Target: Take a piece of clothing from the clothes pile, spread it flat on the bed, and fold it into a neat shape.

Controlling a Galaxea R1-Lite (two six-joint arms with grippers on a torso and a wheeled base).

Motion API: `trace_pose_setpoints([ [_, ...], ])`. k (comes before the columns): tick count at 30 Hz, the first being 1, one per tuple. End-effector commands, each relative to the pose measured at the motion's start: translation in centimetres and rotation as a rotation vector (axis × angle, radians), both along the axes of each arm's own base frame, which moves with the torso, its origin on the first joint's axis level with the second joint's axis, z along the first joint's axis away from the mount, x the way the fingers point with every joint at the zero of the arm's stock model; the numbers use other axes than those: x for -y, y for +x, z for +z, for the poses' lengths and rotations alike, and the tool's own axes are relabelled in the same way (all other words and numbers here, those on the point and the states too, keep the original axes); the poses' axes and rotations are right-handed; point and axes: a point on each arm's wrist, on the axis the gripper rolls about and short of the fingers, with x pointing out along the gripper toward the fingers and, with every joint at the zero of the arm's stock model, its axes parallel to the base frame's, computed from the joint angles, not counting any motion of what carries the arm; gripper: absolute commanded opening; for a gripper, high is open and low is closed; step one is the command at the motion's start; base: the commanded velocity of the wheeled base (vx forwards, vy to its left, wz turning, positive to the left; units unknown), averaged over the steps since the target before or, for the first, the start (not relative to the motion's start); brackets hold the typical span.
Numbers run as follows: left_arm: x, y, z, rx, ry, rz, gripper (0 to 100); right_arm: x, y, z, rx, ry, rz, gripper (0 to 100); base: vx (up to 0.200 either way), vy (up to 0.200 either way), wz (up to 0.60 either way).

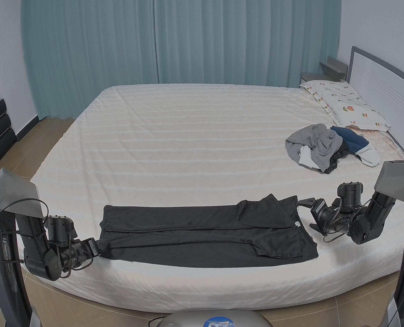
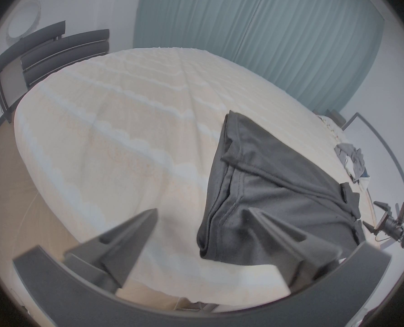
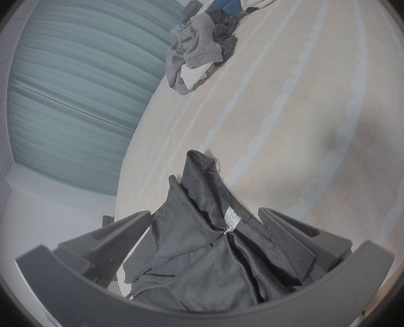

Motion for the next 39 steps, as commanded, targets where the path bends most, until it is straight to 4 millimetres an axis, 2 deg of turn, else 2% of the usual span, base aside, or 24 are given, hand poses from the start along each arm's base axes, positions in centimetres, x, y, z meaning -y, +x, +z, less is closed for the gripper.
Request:
trace_pose_setpoints([
  [1,-0.9,0.8,1.5,0.072,-0.029,0.02,100,-0.2,-0.2,0.3,0.002,0.0,0.006,100,0.0,0.0,0.0],
  [5,-1.2,2.3,3.3,0.161,-0.153,0.094,100,-0.7,-0.6,0.6,0.006,0.0,0.022,100,0.0,0.0,0.0],
  [8,-1.4,3.3,4.0,0.164,-0.234,0.143,100,-1.5,-0.8,0.5,-0.001,-0.001,0.045,100,0.0,0.0,0.0],
  [11,-1.8,4.0,4.6,0.16,-0.274,0.177,100,-1.9,-0.6,0.5,0.007,0.0,0.054,100,0.0,0.0,0.0],
  [14,-1.8,5.3,5.2,0.158,-0.397,0.241,100,-2.8,0.5,0.1,0.022,0.0,0.074,100,0.0,0.0,0.0],
  [19,-1.7,6.2,4.9,0.16,-0.453,0.263,100,-3.5,2.1,-1.3,0.026,-0.01,0.08,100,0.0,0.0,0.0],
  [25,-1.2,6.3,4.0,0.132,-0.455,0.256,100,-3.6,2.2,-2.2,0.024,-0.043,0.099,100,0.0,0.0,0.0],
  [32,-1.0,6.4,3.9,0.129,-0.456,0.249,100,-3.8,2.5,-2.8,0.035,-0.09,0.097,100,0.0,0.0,0.0],
  [33,-1.0,6.4,3.8,0.125,-0.456,0.252,100,-4.9,2.9,-2.7,0.056,-0.092,0.112,100,0.0,0.0,0.0],
  [34,-1.0,6.4,3.7,0.123,-0.455,0.251,100,-5.1,2.9,-2.8,0.052,-0.096,0.116,100,0.0,0.0,0.0],
  [35,-1.0,6.4,3.7,0.123,-0.455,0.251,100,-5.2,2.9,-2.8,0.051,-0.097,0.116,0,0.0,0.0,0.0],
  [39,-1.1,6.4,3.7,0.124,-0.455,0.253,100,-5.5,2.8,-2.8,0.05,-0.121,0.106,0,0.0,0.0,0.0],
])
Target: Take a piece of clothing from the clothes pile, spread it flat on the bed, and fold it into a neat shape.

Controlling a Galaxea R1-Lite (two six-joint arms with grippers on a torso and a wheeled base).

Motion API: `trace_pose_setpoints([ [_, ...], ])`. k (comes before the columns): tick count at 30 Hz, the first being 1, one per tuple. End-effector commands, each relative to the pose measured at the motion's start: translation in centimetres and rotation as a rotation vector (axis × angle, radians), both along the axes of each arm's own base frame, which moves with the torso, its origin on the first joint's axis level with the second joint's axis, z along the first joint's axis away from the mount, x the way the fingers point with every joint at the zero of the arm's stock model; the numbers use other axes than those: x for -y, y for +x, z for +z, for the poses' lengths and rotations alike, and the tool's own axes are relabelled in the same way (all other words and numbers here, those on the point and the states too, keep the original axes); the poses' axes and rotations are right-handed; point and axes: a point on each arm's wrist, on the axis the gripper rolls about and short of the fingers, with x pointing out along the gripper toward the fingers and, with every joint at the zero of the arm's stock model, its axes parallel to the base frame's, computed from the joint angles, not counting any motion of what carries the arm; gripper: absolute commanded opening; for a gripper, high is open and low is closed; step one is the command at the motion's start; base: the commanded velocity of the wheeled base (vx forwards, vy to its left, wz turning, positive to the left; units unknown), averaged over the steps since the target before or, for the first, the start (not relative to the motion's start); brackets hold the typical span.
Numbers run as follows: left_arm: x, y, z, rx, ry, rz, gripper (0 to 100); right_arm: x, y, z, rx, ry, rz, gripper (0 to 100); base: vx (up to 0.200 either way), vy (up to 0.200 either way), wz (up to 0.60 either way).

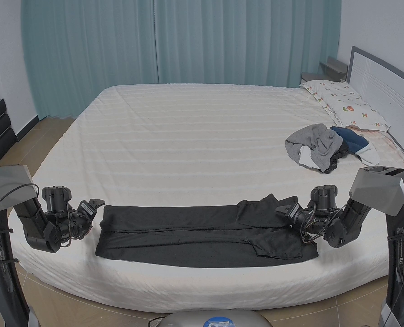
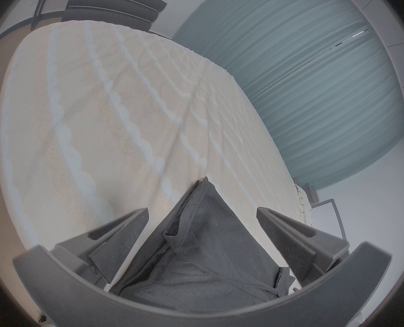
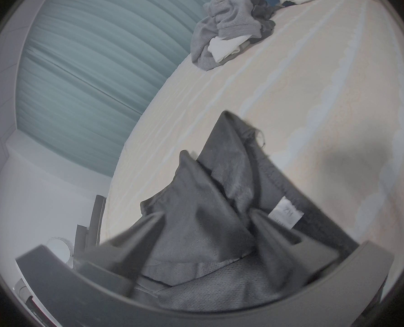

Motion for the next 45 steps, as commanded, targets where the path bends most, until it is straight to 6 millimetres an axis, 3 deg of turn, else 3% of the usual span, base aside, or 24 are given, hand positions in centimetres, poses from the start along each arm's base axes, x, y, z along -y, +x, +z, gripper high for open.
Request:
trace_pose_setpoints([
  [1,0.0,0.0,-0.2,-0.006,0.0,0.001,100,-0.2,0.0,-0.3,-0.001,-0.015,-0.002,0,0.0,0.0,0.0],
  [19,0.0,0.1,-0.2,0.005,0.012,0.002,100,0.9,-1.5,0.1,-0.035,-0.041,-0.036,0,0.0,0.0,0.0],
  [20,0.1,0.1,-0.2,0.005,0.012,0.001,100,0.9,-1.5,0.1,-0.034,-0.044,-0.035,100,0.0,0.0,0.0],
  [24,0.3,0.4,0.0,0.013,0.012,-0.005,100,0.9,-1.8,-0.1,-0.04,-0.053,-0.031,100,0.0,0.0,0.0],
  [33,2.0,1.1,0.4,0.021,0.133,-0.131,100,2.3,-1.8,1.8,-0.009,-0.007,-0.083,100,0.0,0.0,0.0],
  [37,2.9,2.0,0.4,0.006,0.143,-0.181,100,2.7,-1.6,1.3,-0.029,0.012,-0.102,100,0.0,0.0,0.0],
  [45,2.9,1.7,-0.5,-0.027,0.219,-0.289,100,2.5,-1.7,1.0,-0.048,0.042,-0.085,100,0.0,0.0,0.0],
])
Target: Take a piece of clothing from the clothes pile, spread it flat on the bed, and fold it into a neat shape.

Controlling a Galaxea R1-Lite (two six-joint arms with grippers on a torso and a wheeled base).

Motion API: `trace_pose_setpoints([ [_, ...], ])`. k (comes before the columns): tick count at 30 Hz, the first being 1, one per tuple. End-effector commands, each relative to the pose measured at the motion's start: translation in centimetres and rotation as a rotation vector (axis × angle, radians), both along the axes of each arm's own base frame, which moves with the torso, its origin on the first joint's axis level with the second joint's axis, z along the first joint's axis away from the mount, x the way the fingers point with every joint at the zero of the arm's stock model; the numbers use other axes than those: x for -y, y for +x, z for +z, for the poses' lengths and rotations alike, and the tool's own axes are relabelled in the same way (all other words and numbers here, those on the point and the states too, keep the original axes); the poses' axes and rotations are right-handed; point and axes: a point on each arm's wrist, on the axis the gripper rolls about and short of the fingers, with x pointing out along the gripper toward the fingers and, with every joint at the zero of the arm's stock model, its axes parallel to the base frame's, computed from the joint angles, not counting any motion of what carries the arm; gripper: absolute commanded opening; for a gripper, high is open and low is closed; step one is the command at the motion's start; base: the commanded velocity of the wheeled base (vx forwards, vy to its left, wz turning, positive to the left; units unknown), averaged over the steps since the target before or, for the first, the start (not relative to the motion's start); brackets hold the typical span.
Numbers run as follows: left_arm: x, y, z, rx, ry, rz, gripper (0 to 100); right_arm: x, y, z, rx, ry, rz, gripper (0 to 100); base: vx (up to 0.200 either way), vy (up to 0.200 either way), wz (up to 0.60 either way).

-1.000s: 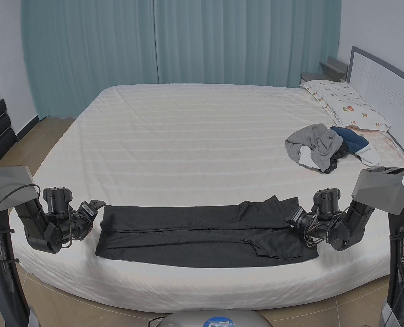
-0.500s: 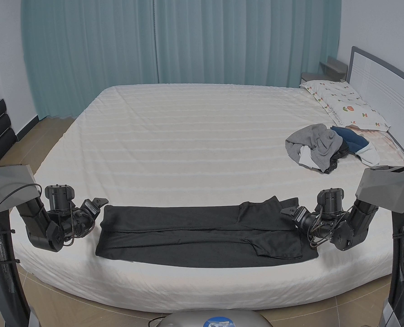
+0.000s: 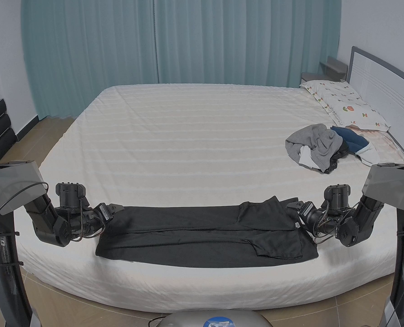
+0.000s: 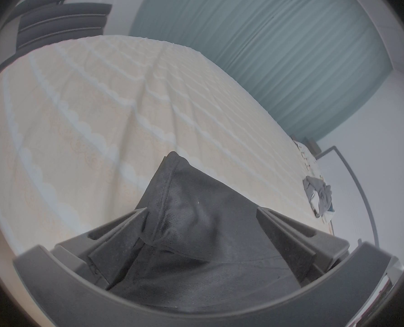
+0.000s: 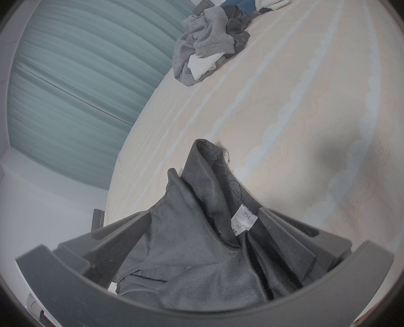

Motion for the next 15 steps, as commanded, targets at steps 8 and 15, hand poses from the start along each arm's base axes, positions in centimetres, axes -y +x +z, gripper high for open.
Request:
trace_pose_setpoints([
  [8,0.0,-0.4,-1.1,-0.012,0.096,-0.073,100,-0.1,0.0,-0.2,-0.008,0.01,0.003,100,0.0,0.0,0.0],
  [15,-0.2,-1.0,-1.9,-0.028,0.195,-0.119,100,-0.2,0.0,-0.2,-0.008,0.009,0.006,100,0.0,0.0,0.0],
])
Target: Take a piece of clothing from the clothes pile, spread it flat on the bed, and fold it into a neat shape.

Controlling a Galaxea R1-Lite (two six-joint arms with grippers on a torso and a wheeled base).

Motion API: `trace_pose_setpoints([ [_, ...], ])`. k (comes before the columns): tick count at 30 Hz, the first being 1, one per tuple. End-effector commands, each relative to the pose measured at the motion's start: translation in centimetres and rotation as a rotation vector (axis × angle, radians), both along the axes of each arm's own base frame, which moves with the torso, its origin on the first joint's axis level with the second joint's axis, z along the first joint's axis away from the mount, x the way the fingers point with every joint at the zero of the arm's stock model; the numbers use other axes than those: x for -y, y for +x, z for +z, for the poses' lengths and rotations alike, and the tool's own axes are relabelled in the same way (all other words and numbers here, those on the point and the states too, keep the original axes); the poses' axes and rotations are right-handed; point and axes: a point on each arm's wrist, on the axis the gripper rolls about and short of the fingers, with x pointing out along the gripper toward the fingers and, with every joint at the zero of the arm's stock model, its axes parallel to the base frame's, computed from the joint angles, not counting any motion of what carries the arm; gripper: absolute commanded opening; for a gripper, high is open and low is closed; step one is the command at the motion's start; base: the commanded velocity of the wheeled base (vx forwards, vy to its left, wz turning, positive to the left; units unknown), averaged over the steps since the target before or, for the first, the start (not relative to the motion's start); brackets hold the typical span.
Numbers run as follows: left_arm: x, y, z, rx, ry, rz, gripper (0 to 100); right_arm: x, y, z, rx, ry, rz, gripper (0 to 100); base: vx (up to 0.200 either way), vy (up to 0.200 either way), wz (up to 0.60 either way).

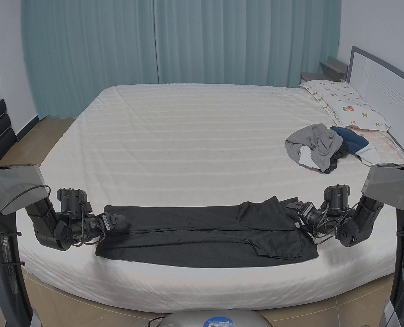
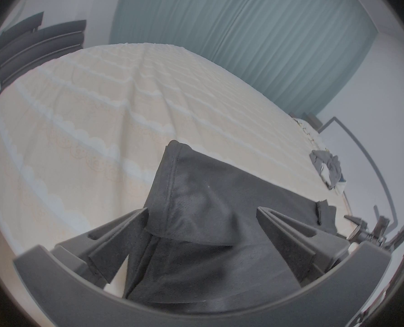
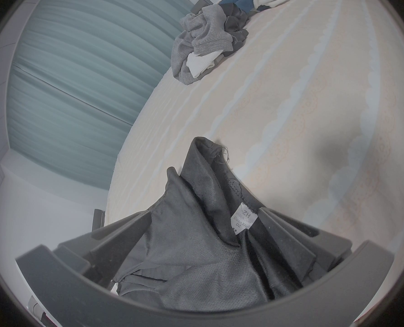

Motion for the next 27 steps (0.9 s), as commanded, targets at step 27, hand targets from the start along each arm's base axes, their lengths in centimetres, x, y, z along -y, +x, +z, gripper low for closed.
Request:
trace_pose_setpoints([
  [27,0.4,0.2,-2.0,0.009,0.065,-0.007,100,-0.1,0.0,-0.1,-0.004,-0.001,0.002,100,0.0,0.0,0.0],
])
